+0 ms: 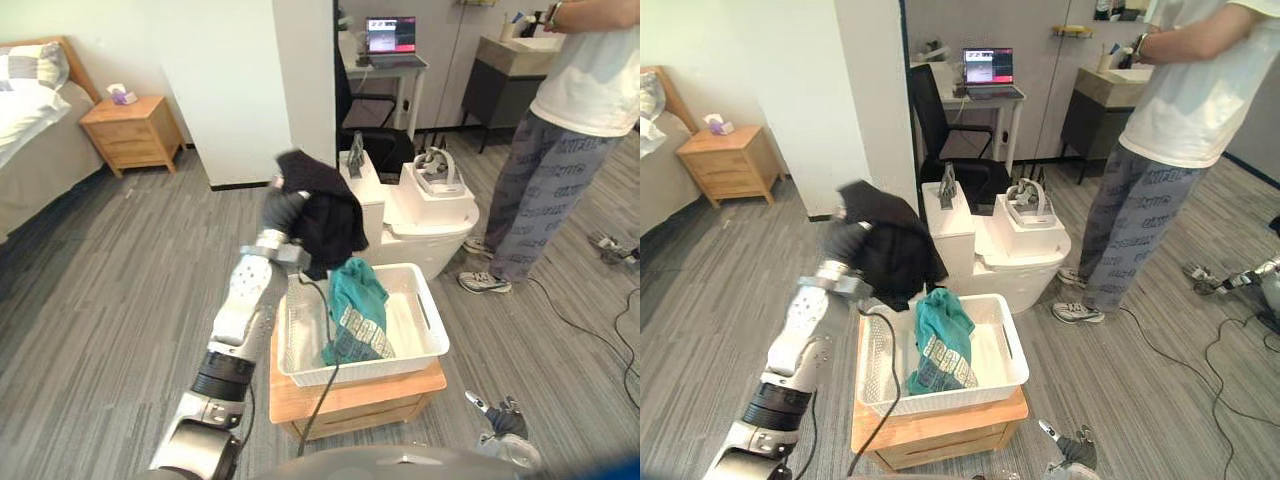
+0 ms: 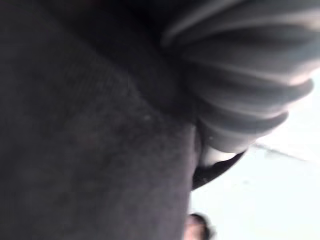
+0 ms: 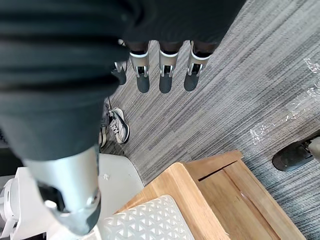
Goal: Tidy the bed and pick cloth on bed and put in laundry
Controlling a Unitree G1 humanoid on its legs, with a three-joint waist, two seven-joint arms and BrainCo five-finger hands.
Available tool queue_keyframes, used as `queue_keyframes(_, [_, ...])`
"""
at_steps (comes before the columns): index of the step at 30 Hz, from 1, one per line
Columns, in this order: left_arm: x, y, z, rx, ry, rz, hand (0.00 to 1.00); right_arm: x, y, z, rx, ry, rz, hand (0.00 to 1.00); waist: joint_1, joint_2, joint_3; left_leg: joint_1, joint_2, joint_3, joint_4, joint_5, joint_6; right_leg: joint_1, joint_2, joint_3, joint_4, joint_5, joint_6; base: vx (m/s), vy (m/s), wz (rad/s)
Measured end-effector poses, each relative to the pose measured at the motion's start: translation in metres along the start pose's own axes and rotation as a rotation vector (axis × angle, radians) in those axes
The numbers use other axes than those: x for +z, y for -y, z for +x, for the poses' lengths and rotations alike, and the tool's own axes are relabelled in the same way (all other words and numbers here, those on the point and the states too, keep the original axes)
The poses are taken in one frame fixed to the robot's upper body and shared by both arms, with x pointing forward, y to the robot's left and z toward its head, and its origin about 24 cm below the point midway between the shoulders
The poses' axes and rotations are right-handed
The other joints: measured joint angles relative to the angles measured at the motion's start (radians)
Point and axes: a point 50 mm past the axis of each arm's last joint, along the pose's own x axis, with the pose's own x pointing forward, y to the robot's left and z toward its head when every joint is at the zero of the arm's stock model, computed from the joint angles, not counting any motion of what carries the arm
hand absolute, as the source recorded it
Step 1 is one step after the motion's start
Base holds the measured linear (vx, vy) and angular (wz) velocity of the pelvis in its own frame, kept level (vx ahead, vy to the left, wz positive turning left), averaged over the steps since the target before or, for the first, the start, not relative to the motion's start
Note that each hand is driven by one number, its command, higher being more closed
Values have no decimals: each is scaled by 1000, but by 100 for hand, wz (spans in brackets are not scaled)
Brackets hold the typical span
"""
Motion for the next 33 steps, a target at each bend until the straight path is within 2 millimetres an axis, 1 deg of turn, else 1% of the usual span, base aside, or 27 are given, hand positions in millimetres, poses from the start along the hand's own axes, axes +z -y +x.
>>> queue_keyframes(1, [-15,3,-2,4,-59,-13,100,-3,1,-1,4,-7,-1,0,-4,0,0,6,0,6,0,-1,-1,-4,1,4,5,0,1,38,-9,-11])
queue_keyframes(3, [-32,5,-8,16,-123,-5,100,-6,2,-3,4,-12,0,0,-9,1,0,11,0,18,0,0,0,-5,3,17,6,0,1,29,-13,-19])
queue_keyframes(7, [-75,8,-26,30,-297,41,100,-19,0,-8,20,-48,10,0,-20,1,0,8,1,28,0,-14,-9,-15,6,31,15,-1,1,-13,-18,-11])
queue_keyframes(10, [-97,7,-40,32,-398,96,100,-21,0,-9,21,-57,8,0,-20,1,1,13,-1,39,0,-14,-8,-28,7,36,37,-12,4,-32,-17,-8])
queue_keyframes(11, [-107,6,-48,30,-446,117,100,-23,0,-9,20,-63,6,0,-20,2,1,13,-2,39,0,-14,-8,-28,6,37,43,-17,8,-31,-15,-2])
queue_keyframes(13, [-122,5,-60,32,-513,144,100,-26,0,-10,24,-73,1,0,-22,1,1,14,-7,37,0,-15,-7,-30,3,36,52,-29,10,-51,-12,3])
queue_keyframes(14, [-128,2,-66,45,-546,144,100,-26,-2,-10,31,-74,-7,0,-23,0,1,13,-9,35,0,-16,-6,-32,0,36,56,-36,16,-57,-4,5])
queue_keyframes(15, [-134,-1,-71,59,-577,162,100,-28,-3,-11,38,-81,-13,0,-24,-1,2,12,-12,34,0,-16,-5,-38,-2,36,57,-39,14,-60,-2,3])
queue_keyframes(19, [-146,-16,-86,111,-656,219,100,-37,-3,-13,43,-117,-30,0,-27,-5,5,2,-18,29,0,-20,0,-50,-6,36,57,-48,11,-11,0,0])
queue_keyframes(22, [-150,-29,-93,170,-693,281,100,-37,-4,-11,42,-125,-35,0,-43,1,7,-18,-25,21,1,-22,4,-70,-13,33,56,-45,15,27,-6,2])
queue_keyframes(23, [-152,-34,-97,200,-710,316,100,-36,-5,-11,43,-125,-37,0,-45,3,9,-24,-27,22,1,-23,5,-76,-15,34,54,-39,24,37,-6,-5])
queue_keyframes(25, [-154,-44,-101,262,-729,359,100,-34,-7,-9,49,-121,-26,0,-47,3,22,-24,-29,23,1,-23,6,-79,-15,37,54,-34,18,38,-9,-9])
queue_keyframes(29, [-144,-63,-100,387,-699,436,100,-31,-10,-8,60,-113,-30,0,-55,7,50,-25,-29,24,5,-23,7,-84,-13,41,54,-34,18,37,-14,-5])
queue_keyframes(33, [-130,-85,-94,502,-660,479,100,-21,-11,-4,76,-82,-57,0,-68,23,79,-26,-26,25,7,-23,7,-85,-9,40,54,-34,18,10,-20,-2])
